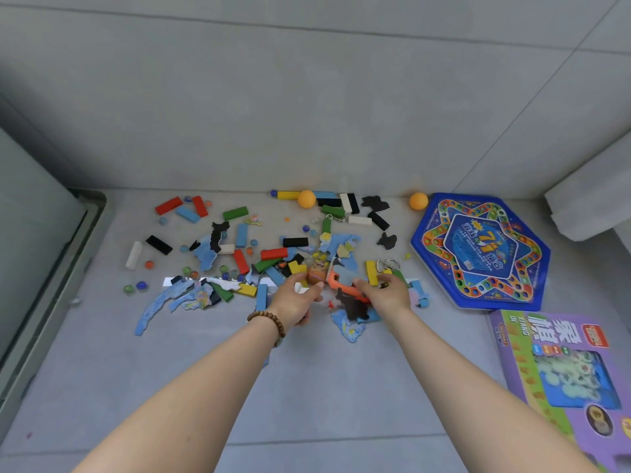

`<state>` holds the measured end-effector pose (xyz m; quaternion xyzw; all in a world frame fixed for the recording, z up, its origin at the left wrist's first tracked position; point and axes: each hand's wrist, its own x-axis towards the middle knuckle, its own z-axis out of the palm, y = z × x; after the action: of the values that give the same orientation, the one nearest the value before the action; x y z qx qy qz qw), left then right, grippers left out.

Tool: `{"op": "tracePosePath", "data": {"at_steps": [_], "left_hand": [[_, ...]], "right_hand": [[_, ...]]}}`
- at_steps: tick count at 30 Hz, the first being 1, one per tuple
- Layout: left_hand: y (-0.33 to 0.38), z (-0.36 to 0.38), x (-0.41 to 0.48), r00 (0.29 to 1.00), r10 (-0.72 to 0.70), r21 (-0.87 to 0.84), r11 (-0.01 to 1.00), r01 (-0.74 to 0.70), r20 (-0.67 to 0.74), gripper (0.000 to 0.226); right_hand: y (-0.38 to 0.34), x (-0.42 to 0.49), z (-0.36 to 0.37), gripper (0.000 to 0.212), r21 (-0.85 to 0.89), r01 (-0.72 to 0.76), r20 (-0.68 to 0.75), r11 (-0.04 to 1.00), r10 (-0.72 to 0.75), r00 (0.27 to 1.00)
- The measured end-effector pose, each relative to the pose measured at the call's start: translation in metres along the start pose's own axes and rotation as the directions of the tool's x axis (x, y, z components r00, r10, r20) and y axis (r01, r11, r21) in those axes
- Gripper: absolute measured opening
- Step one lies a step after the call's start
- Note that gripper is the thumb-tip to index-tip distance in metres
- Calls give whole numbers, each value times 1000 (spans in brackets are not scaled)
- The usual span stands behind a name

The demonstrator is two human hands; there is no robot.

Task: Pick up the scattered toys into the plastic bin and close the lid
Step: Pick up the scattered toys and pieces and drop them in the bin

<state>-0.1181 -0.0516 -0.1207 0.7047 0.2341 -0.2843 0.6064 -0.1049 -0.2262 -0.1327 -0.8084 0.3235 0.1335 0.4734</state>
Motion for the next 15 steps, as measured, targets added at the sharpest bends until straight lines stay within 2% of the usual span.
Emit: {"op": "tracePosePath", "data": {"at_steps": [3,7,11,15], "left_hand": [[-1,5,7,1000,3,30,1000,-2,-26,51],[-2,5,8,999,14,29,1000,-12,-51,35],[-2,9,6,999,13,11,1000,-12,-47,22],[-1,14,8,999,-1,32,999,2,-50,25]], "right_hand": [[-3,1,6,62,-33,-15,52,999,17,999],[-5,-2,12,60,-16,-42,117,999,44,992],[-1,-7,16,36,90,-44,240,995,21,971],[2,-3,16,37,160,-78,195,984,46,980]]}}
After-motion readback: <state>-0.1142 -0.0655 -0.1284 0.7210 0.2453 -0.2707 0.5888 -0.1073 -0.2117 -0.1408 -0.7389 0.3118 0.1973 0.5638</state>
